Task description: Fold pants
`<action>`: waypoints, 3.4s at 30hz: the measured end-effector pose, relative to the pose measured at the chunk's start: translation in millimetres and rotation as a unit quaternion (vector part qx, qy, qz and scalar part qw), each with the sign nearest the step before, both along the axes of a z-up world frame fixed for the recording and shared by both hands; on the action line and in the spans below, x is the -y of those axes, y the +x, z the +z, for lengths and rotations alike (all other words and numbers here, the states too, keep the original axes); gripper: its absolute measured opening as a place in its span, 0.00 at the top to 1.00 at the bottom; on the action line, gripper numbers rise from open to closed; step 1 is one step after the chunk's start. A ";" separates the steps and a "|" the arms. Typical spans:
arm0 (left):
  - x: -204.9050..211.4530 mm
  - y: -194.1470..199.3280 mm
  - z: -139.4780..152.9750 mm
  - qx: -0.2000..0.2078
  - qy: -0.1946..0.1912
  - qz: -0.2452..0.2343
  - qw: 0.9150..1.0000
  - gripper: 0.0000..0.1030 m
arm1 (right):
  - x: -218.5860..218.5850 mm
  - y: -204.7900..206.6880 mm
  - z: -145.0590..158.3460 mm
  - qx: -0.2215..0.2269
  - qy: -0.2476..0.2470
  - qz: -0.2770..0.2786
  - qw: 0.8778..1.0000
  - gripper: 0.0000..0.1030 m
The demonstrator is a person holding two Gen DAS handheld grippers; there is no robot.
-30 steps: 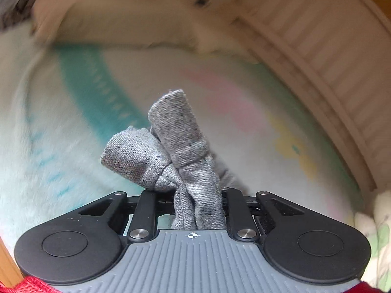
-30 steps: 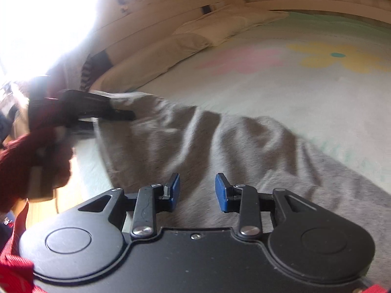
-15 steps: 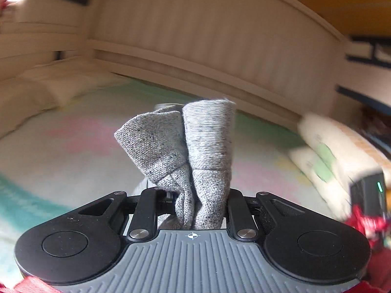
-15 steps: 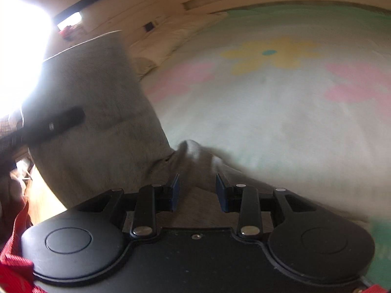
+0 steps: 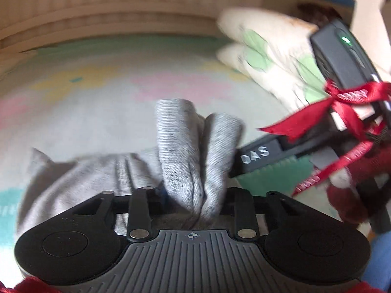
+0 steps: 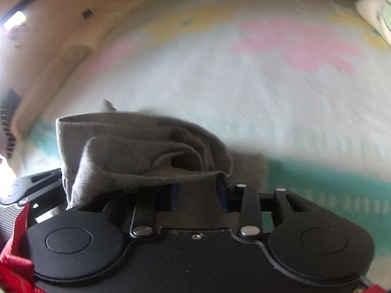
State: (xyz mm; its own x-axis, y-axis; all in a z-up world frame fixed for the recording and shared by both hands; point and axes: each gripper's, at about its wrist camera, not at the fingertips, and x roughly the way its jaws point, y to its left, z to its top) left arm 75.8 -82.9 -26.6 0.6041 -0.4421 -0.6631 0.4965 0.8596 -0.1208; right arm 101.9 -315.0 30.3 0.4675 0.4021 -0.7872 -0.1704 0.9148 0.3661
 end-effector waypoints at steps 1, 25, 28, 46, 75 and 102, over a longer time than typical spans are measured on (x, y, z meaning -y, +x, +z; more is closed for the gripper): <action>1.6 -0.6 -0.9 -0.006 -0.008 -0.012 1.000 0.57 | 2.0 -1.5 -4.8 -0.007 -0.003 -0.001 1.000 0.56; -46.3 36.0 -35.0 -0.137 -0.035 -0.045 0.989 0.46 | 57.2 -12.4 8.2 0.035 0.107 -0.085 0.990 0.40; -28.9 25.3 -42.2 -0.110 -0.003 -0.068 0.992 0.41 | 52.8 -10.3 -2.9 0.006 0.144 -0.079 0.986 0.33; -134.8 75.7 -6.3 -0.111 -0.107 0.202 0.967 0.40 | 31.0 -2.9 -50.7 -0.090 0.166 -0.041 0.981 0.28; -130.8 138.2 -32.0 -0.053 0.056 0.233 0.970 0.39 | 30.1 -29.8 -20.1 -0.032 0.058 -0.019 0.998 0.64; -145.3 87.0 14.1 -0.044 -0.021 0.195 0.980 0.36 | 51.1 -25.1 11.9 0.019 0.041 -0.074 0.996 0.42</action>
State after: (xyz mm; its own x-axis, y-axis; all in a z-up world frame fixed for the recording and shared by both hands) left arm 162.7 62.4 -12.5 0.6742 -0.2173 -0.7059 0.1181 0.9752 -0.1874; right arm 76.8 -366.1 42.2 0.5552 0.3889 -0.7352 -0.0512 0.8983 0.4365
